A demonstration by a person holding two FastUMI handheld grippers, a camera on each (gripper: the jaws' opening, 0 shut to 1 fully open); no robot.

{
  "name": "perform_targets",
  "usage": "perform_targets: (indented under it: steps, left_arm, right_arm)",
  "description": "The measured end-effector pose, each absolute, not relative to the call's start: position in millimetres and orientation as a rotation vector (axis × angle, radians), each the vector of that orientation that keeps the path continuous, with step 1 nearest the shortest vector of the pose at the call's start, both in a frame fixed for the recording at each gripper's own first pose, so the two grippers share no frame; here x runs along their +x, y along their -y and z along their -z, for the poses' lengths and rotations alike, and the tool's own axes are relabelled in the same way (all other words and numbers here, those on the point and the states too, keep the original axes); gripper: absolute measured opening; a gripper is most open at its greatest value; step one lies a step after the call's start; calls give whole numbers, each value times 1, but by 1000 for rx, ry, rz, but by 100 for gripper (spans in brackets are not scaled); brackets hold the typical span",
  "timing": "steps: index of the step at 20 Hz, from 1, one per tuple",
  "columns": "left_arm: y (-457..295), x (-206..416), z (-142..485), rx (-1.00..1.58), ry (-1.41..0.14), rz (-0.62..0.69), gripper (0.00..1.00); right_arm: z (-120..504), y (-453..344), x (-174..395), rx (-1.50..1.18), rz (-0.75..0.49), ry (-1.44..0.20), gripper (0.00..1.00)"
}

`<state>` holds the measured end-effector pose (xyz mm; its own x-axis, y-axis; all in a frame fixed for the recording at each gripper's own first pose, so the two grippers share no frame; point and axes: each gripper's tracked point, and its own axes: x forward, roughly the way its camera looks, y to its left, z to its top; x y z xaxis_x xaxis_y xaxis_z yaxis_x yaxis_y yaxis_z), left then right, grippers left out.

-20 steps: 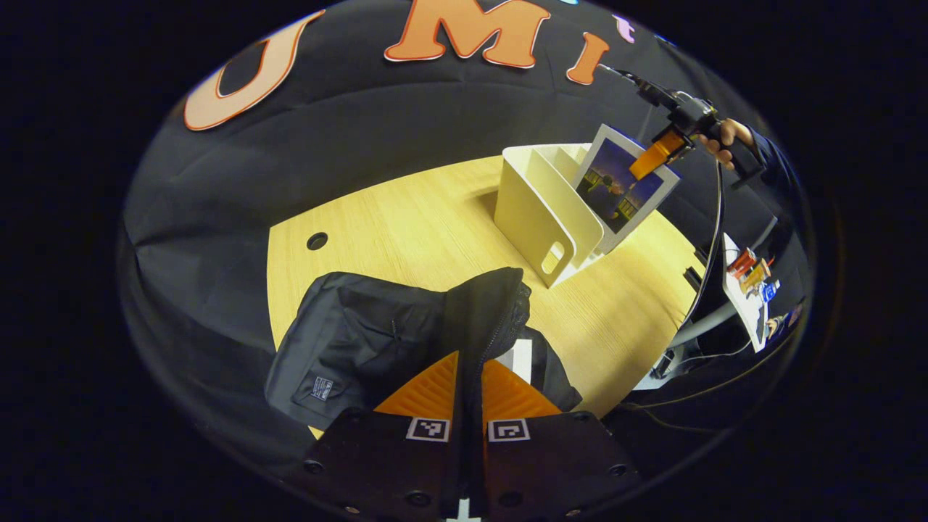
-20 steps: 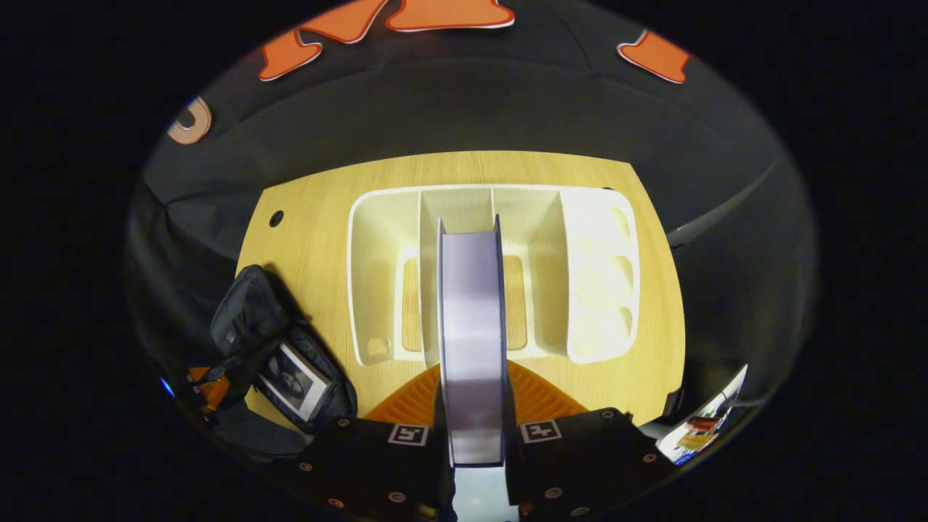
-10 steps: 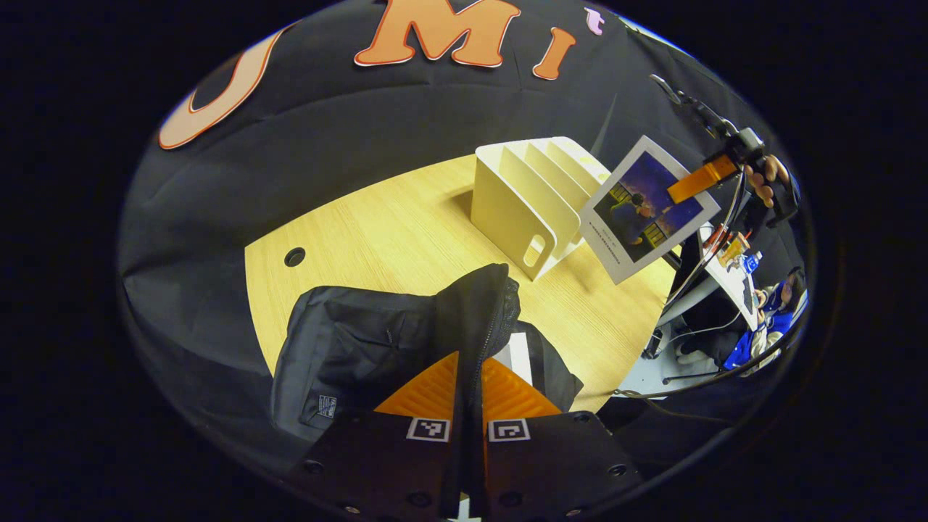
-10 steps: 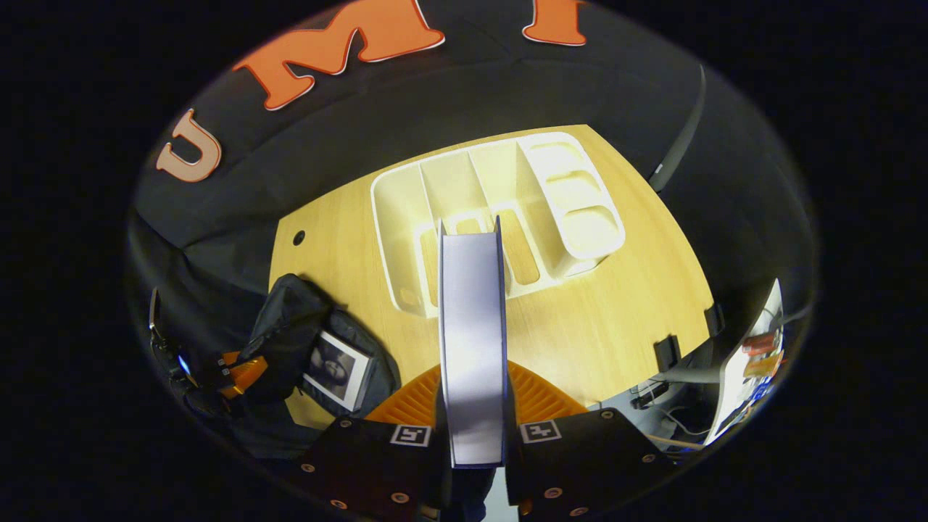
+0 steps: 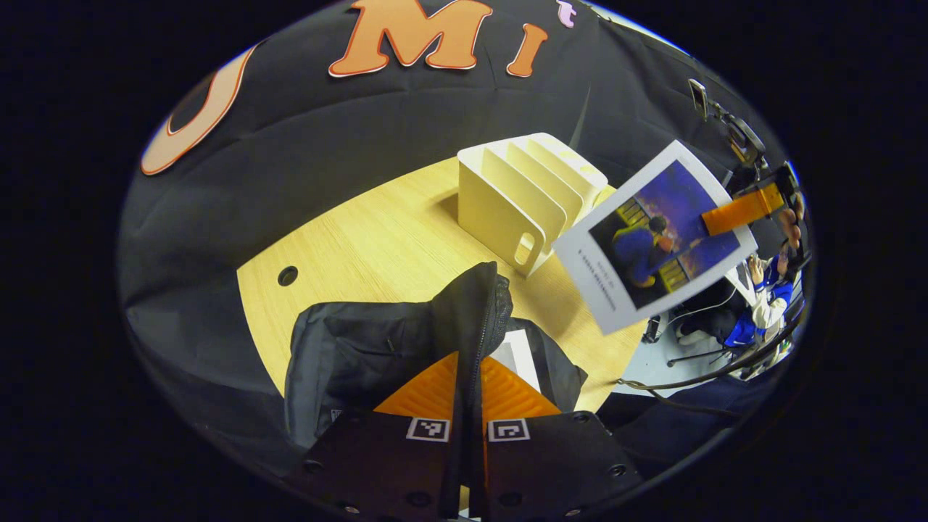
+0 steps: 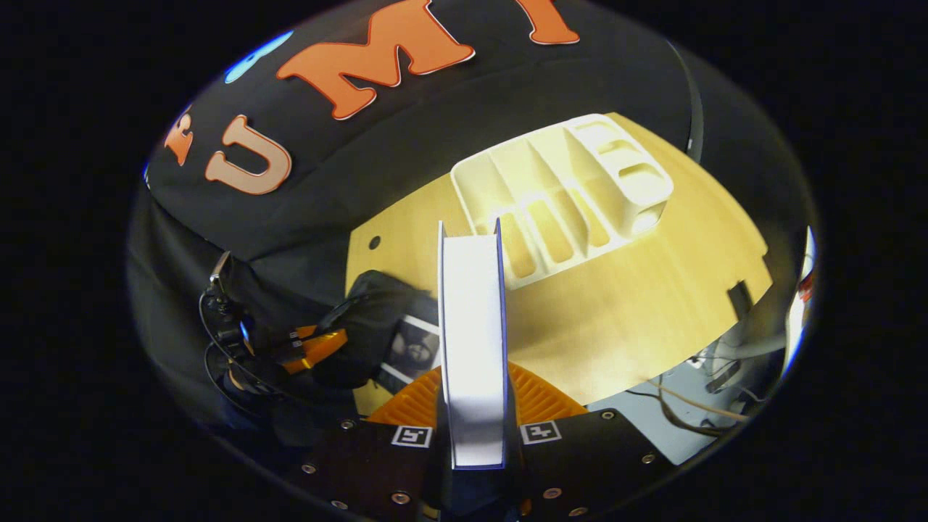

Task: Open the schoolbag, grab two books from the bookshelf and put them into the schoolbag.

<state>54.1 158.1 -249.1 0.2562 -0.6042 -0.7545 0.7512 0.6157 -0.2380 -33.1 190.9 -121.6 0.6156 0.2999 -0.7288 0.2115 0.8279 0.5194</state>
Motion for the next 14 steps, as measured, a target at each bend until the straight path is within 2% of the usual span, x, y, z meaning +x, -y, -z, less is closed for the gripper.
perform_targets:
  steps: [8, 14]
  left_arm:
    - [-164, 76, 219, 132, -887, 917, 5]
    - [-153, 67, 210, 89, -872, 929, 5]
  right_arm:
    - [174, -289, -9, 889, -222, -912, 29]
    - [221, -338, 28, 1058, -269, -864, 29]
